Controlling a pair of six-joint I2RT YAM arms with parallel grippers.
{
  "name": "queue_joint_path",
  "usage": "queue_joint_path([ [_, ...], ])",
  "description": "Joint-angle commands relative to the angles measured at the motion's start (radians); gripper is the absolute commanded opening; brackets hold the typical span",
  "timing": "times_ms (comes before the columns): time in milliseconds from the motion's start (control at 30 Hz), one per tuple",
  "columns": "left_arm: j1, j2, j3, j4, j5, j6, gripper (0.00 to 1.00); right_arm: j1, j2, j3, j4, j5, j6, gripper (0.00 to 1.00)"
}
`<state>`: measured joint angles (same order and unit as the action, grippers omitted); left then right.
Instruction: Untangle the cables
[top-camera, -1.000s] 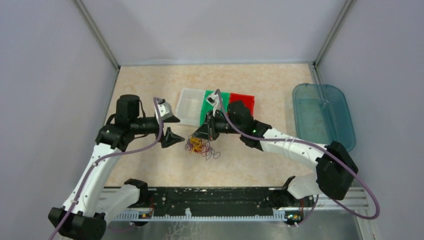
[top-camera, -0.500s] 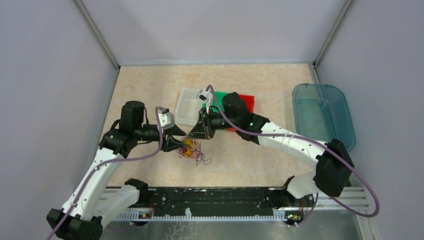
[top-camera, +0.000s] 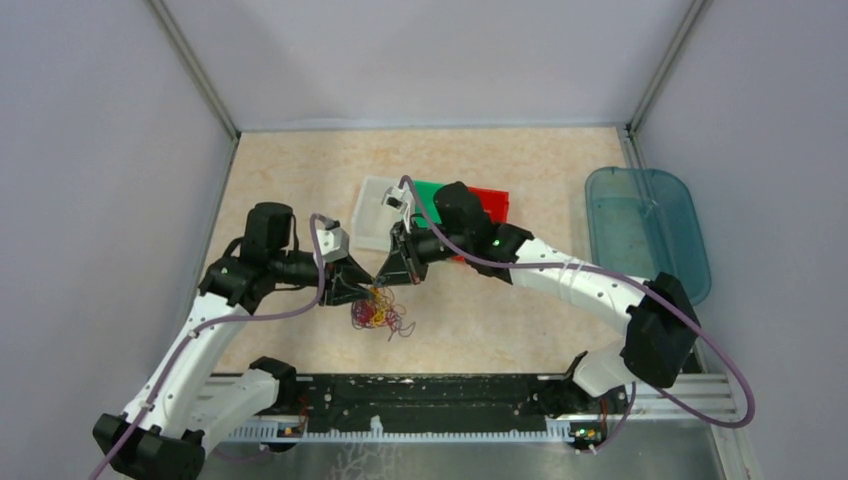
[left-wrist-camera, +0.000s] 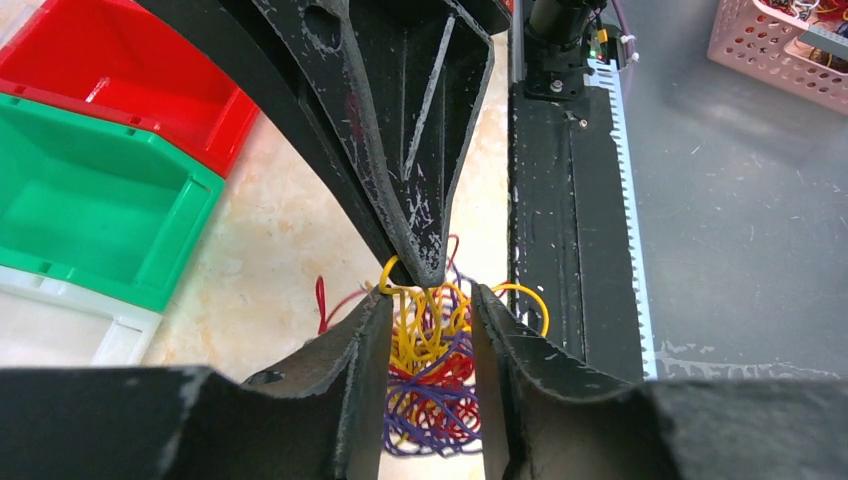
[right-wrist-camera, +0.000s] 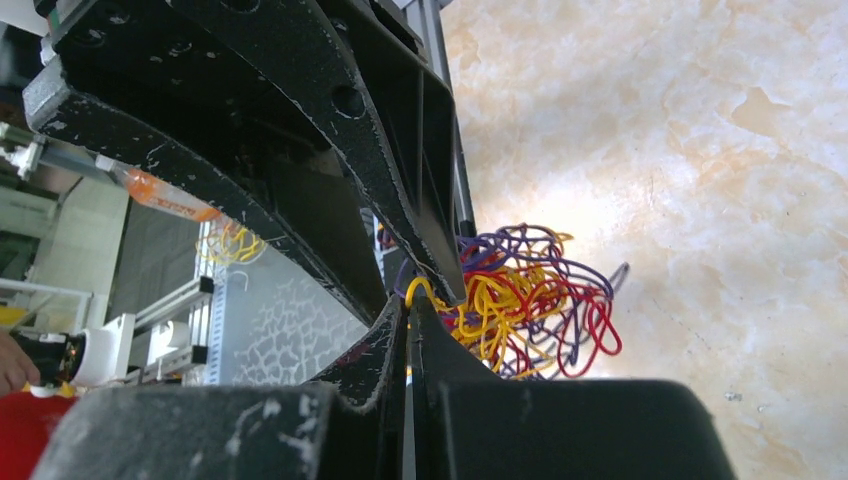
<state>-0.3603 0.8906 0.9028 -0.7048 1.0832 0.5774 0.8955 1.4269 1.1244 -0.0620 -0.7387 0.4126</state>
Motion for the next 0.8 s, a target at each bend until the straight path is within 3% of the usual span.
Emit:
queue_joint_path([
  [0, -0.009, 0.004, 0.034, 0.0, 0.064, 0.021, 0.36, 0.021, 0.006, 0.074, -0.022, -0.028, -0.053, 0.0],
  [133, -0.009, 0.003, 0.052, 0.002, 0.064, 0.029, 0.19, 0.022, 0.006, 0.083, -0.062, -0.02, -0.08, 0.0],
  [267, -0.009, -0.005, 0.067, -0.018, 0.047, 0.044, 0.17, 0.022, -0.007, 0.074, -0.112, -0.002, -0.113, 0.0],
  [433, -0.009, -0.017, 0.068, -0.067, 0.023, 0.116, 0.36, 0.022, -0.039, 0.052, -0.132, -0.006, -0.127, 0.0],
  [533, -0.011, -0.03, 0.051, -0.048, 0.029, 0.103, 0.38, 0.022, -0.042, 0.057, -0.134, -0.012, -0.126, 0.0],
  [667, -0.02, -0.039, 0.03, -0.025, 0.04, 0.068, 0.52, 0.023, -0.04, 0.066, -0.124, -0.028, -0.116, 0.0],
  [767, -0.038, -0.039, 0.006, -0.016, 0.052, 0.05, 0.57, 0.026, -0.039, 0.07, -0.11, -0.041, -0.107, 0.0],
])
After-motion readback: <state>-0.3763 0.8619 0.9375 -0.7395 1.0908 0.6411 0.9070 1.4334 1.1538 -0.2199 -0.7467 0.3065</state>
